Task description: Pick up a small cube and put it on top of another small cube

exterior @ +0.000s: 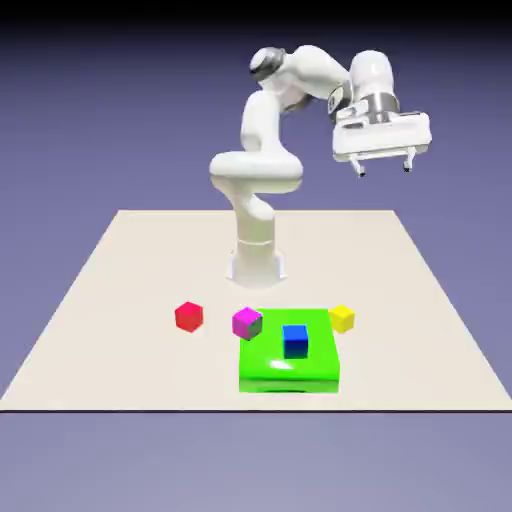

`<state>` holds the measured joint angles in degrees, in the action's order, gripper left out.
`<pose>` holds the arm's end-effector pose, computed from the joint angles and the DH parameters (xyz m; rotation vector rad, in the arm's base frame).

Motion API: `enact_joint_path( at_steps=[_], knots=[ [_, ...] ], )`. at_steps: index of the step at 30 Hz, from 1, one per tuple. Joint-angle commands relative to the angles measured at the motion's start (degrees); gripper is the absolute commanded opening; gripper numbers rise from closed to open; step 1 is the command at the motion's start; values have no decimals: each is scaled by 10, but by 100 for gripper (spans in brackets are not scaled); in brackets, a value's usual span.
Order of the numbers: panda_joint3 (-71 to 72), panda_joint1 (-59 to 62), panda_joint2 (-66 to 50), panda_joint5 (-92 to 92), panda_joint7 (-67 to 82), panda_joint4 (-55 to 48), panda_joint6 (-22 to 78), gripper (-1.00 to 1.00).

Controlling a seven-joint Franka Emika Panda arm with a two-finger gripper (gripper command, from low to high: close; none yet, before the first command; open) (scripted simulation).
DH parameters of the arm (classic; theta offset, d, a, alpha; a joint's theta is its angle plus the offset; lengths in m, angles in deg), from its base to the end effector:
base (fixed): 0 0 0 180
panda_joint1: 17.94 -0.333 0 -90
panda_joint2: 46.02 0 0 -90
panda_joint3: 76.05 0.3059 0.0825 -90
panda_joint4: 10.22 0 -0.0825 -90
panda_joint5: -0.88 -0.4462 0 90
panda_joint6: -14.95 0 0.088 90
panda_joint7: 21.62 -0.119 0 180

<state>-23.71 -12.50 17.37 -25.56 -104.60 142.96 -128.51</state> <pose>0.3140 0.3074 0.4808 -2.2685 1.2155 -0.9911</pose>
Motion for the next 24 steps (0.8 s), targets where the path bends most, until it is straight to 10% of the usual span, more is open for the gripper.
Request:
enact_joint_path(
  at_steps=[1, 24],
  knots=[
    [21, 2, 12, -11, -16, -3, 12, 0],
    [498, 58, 293, -252, -386, -75, 291, 0]
  ],
)
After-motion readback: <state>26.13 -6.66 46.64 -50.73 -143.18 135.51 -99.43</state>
